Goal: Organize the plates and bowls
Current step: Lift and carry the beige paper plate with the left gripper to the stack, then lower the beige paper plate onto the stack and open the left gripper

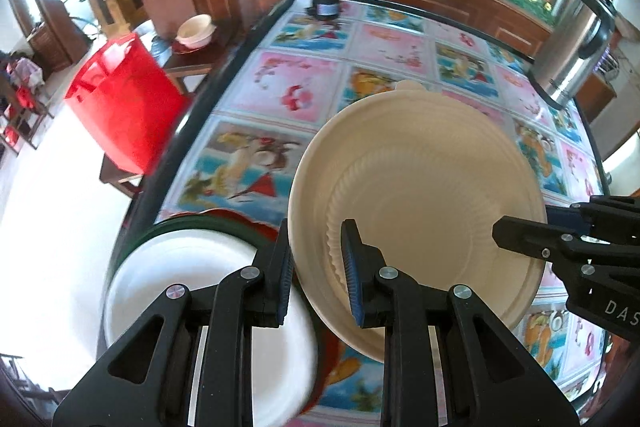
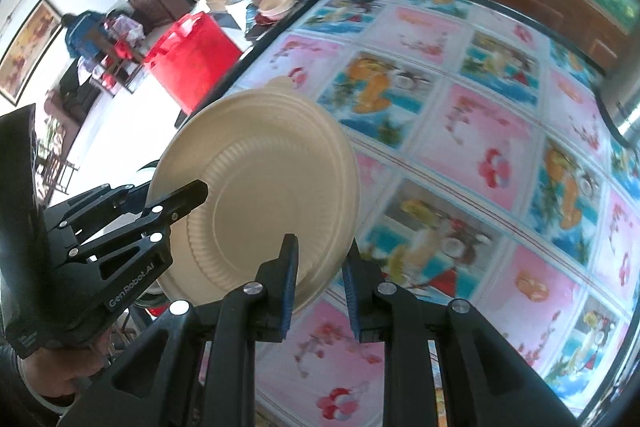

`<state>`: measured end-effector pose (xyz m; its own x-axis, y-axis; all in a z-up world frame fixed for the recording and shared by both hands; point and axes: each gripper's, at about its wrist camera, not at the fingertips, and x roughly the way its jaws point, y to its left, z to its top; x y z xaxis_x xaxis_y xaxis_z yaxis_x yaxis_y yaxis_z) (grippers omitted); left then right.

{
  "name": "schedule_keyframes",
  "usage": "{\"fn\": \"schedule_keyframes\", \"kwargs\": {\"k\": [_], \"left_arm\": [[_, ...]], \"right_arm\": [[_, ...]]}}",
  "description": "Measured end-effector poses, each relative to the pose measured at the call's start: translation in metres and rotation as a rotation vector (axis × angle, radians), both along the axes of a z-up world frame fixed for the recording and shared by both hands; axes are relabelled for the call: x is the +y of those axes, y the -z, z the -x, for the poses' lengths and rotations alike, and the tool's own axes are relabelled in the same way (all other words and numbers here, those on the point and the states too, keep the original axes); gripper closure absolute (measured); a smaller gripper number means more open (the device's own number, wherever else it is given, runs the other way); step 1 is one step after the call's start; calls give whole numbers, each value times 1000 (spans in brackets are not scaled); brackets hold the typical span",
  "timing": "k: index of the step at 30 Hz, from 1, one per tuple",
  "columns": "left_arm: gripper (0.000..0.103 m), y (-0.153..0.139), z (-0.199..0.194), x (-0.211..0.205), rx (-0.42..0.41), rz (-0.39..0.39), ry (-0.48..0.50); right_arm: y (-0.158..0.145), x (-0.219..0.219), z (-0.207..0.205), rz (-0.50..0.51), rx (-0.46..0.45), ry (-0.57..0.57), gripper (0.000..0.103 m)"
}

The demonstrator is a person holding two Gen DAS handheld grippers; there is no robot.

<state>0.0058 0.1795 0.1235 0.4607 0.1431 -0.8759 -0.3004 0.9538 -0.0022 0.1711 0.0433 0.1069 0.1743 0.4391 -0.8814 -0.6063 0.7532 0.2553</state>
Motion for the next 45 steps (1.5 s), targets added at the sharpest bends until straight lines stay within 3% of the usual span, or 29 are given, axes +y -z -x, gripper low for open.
{"fn": "schedule_keyframes", "kwargs": {"k": [20, 34, 45], "left_arm": [[80, 0, 60, 76, 26, -5, -117], [80, 14, 100, 97, 73, -17, -162], [80, 16, 109, 91, 73, -37, -144]], "right_arm": [[3, 100, 39, 46, 2, -180, 76], [18, 135, 72, 84, 26, -287, 74], [15, 138, 83, 103, 12, -301, 72]]}}
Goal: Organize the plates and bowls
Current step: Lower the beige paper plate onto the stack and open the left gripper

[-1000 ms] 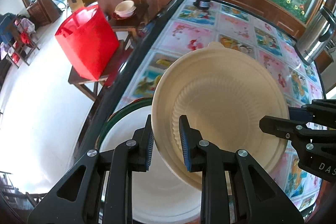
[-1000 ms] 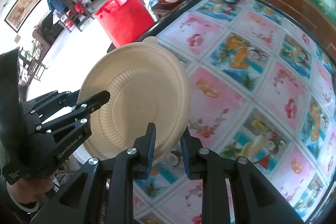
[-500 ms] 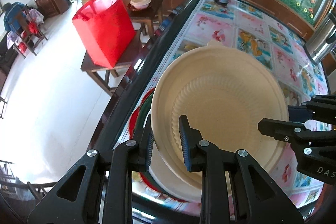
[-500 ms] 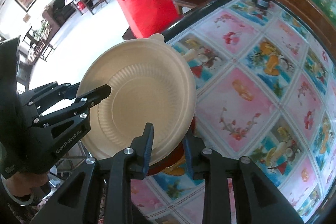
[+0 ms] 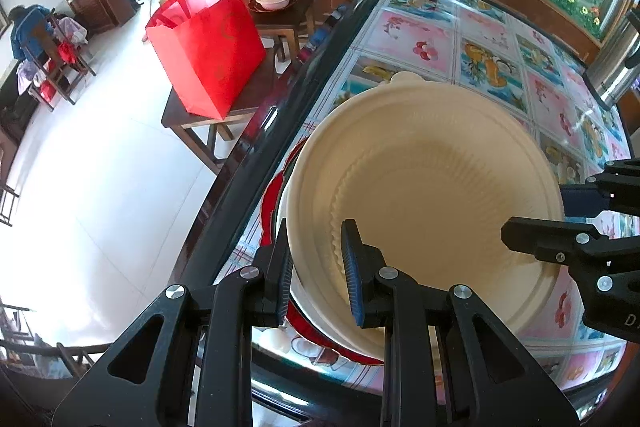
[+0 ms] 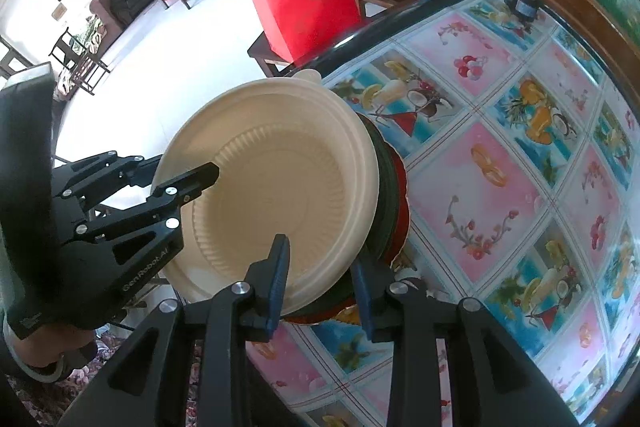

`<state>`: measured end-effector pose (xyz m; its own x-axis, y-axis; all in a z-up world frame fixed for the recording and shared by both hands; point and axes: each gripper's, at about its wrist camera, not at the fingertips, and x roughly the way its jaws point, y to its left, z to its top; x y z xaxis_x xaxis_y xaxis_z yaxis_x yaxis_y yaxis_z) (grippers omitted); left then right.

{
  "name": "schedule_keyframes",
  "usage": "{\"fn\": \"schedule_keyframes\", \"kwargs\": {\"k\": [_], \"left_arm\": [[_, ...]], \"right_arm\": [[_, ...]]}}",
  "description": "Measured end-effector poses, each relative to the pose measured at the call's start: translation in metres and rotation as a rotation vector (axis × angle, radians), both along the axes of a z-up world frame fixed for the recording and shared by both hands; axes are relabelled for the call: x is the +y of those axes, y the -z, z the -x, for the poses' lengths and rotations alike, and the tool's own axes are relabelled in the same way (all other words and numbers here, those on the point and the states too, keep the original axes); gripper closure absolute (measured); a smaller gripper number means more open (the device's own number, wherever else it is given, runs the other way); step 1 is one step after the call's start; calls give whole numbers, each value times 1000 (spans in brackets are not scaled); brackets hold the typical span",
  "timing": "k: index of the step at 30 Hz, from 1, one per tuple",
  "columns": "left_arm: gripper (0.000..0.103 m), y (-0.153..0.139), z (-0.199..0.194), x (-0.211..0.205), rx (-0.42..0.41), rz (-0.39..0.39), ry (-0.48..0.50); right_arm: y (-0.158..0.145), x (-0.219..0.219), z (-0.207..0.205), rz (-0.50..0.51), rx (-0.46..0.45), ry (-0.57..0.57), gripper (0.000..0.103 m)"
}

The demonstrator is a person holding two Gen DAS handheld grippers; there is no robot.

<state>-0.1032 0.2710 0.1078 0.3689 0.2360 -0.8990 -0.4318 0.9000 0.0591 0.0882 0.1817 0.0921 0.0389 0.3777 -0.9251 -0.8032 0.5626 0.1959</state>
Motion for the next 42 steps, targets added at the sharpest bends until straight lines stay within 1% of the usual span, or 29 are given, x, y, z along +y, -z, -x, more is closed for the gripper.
{"fn": "schedule_keyframes", "kwargs": {"k": [2, 8, 12, 13, 14, 16, 26, 32, 36, 37, 39, 42], "left_arm": [[80, 0, 1, -2, 0, 3, 9], [80, 1, 2, -7, 3, -18, 20], [73, 1, 2, -8, 6, -7, 18], [64, 1, 2, -7, 5, -6, 17], [52, 0, 2, -8, 4, -10, 15], [43, -2, 4, -9, -6, -16, 17], [43, -14, 4, -11, -37, -33, 20], [42, -26, -1, -16, -86, -29, 27], [42, -35, -6, -20, -123, -34, 27], [41, -38, -7, -20, -132, -35, 26], [40, -41, -10, -20, -143, -33, 22], [40, -46, -17, -21, -161, -19, 24]], "right_arm": [[1, -1, 0, 8, -3, 5, 72], [0, -5, 3, 2, 13, 9, 71], [-1, -6, 5, -3, 13, 10, 71], [-2, -6, 6, -6, 12, 10, 71], [-3, -7, 6, -7, 9, 11, 71], [-5, -8, 7, -11, 4, 14, 70], [-7, -13, 5, -17, 0, 35, 68], [-12, -17, 5, -34, -20, 58, 57], [-16, -21, 4, -49, -46, 96, 46], [-18, -23, 3, -54, -58, 110, 44], [-20, -26, 2, -61, -82, 134, 37], [-23, -31, -1, -73, -94, 166, 33]]}}
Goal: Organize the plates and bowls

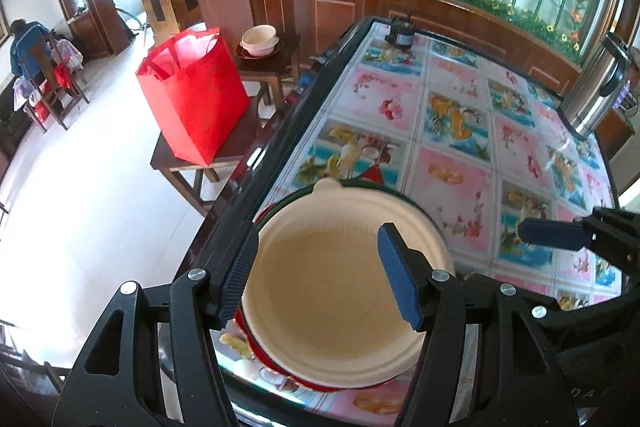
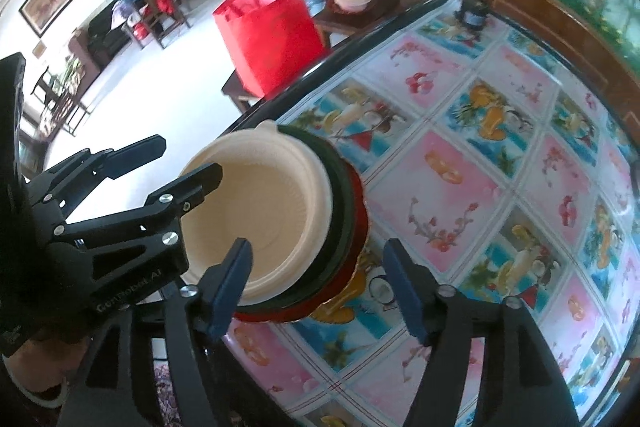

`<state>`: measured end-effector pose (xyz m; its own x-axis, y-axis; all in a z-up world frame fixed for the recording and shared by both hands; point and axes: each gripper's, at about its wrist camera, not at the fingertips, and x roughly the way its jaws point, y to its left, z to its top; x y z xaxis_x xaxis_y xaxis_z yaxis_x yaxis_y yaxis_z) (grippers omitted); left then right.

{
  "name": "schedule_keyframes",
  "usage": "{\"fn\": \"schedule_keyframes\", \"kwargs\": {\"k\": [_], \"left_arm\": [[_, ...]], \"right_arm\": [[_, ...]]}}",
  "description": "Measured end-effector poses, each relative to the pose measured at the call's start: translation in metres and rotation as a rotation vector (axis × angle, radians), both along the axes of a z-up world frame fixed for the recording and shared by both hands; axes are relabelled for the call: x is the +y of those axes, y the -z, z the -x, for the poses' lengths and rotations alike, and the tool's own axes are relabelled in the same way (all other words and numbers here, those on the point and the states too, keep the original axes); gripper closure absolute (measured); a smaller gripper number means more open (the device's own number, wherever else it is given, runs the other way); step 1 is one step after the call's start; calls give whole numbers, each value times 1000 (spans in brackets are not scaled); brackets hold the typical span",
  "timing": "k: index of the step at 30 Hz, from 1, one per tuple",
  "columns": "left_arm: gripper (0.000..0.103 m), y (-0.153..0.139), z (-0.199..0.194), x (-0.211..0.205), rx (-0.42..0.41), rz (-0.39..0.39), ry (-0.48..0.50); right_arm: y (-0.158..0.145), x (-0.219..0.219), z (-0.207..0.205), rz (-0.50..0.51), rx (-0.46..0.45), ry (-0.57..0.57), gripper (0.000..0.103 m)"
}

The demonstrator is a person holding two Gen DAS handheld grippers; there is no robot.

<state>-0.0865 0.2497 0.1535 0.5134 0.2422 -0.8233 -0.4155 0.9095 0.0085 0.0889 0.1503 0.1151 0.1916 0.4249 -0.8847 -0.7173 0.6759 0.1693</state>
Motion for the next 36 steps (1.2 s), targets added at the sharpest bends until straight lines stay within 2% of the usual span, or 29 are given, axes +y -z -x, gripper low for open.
{"fn": "schedule_keyframes", "kwargs": {"k": [4, 9, 14, 23, 31, 36], "left_arm": [[40, -3, -8, -5, -3, 8, 13], [40, -6, -21, -17, 23, -56, 48], [40, -9, -29, -24, 16, -77, 71], [40, -5, -42, -35, 27, -35, 122], [40, -7, -55, -50, 36, -50, 146], [40, -8, -64, -65, 49, -109, 154]], "right_arm": [[-4, -10, -6, -12, -18, 54, 31], [-7, -21, -8, -20, -37, 94, 29], [-8, -32, -13, -30, -38, 132, 27], [-10, -53, -19, -30, -45, 185, 26], [-11, -72, -24, -39, -46, 233, 26], [-9, -84, -29, -44, -48, 272, 25]]}}
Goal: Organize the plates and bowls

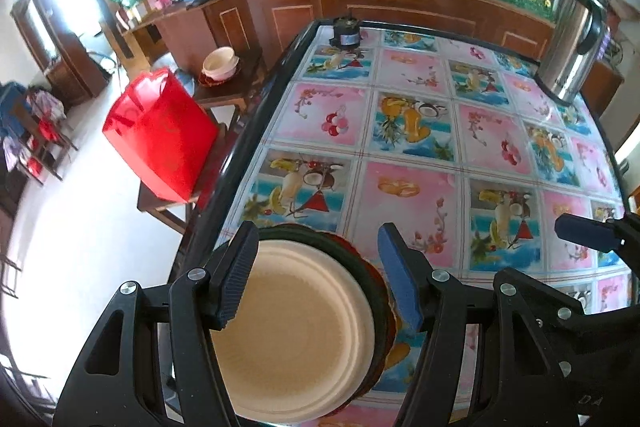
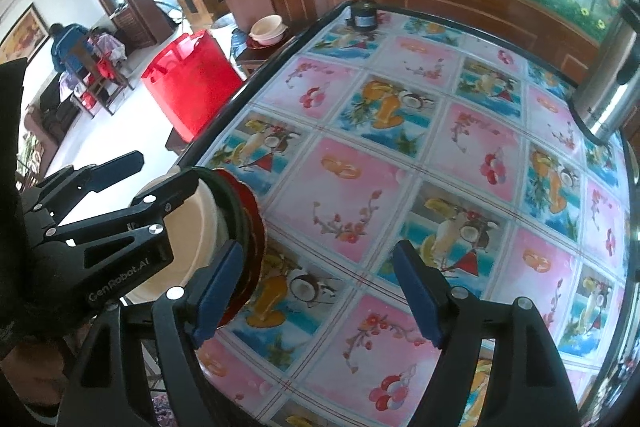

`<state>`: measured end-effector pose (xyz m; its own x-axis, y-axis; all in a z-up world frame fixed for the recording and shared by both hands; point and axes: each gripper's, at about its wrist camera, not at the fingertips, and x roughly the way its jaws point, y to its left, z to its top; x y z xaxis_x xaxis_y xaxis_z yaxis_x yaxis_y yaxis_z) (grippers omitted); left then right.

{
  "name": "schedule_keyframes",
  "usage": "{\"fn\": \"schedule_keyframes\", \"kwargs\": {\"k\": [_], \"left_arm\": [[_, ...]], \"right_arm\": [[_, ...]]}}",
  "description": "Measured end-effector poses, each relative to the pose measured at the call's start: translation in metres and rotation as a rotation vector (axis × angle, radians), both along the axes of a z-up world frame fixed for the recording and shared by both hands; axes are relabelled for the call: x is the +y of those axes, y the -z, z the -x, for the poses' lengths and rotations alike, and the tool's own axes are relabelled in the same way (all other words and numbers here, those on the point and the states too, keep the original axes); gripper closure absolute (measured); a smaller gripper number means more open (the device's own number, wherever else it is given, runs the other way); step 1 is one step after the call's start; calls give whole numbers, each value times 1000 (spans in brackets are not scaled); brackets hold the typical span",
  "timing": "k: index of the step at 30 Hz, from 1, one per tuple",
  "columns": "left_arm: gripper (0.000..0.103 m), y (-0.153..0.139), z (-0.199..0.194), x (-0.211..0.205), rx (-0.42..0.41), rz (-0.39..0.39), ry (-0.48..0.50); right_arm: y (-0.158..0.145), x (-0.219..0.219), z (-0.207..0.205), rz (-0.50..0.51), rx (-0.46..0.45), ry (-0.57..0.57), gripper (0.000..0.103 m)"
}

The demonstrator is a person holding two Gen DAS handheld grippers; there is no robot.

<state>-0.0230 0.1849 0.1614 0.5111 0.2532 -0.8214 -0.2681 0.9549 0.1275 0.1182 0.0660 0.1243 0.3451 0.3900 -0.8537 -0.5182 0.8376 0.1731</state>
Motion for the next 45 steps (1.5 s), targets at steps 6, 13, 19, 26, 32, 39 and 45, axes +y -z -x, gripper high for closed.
{"fn": "schedule_keyframes", "kwargs": {"k": [6, 13, 19, 26, 32, 39, 45], "left_arm": [[40, 1, -9, -16, 2, 48, 41], [40, 5, -14, -32, 9, 61, 76], [40, 6, -8, -30, 11, 64, 85], [40, 22, 9, -9, 64, 6, 39], [40, 31, 33, 14, 64, 61, 4], [40, 31, 56, 41, 5, 175, -74], [40, 29, 69, 55, -39, 183, -153]], "right_arm": [[1, -19, -3, -5, 7, 45, 25], [2, -37, -3, -7, 12, 81, 25], [3, -41, -3, -16, 18, 81, 25], [3, -22, 2, -26, 21, 20, 25], [9, 1, 10, -26, 32, -49, 25], [16, 31, 25, -30, 10, -98, 25], [17, 50, 34, -24, -46, -97, 24]]}}
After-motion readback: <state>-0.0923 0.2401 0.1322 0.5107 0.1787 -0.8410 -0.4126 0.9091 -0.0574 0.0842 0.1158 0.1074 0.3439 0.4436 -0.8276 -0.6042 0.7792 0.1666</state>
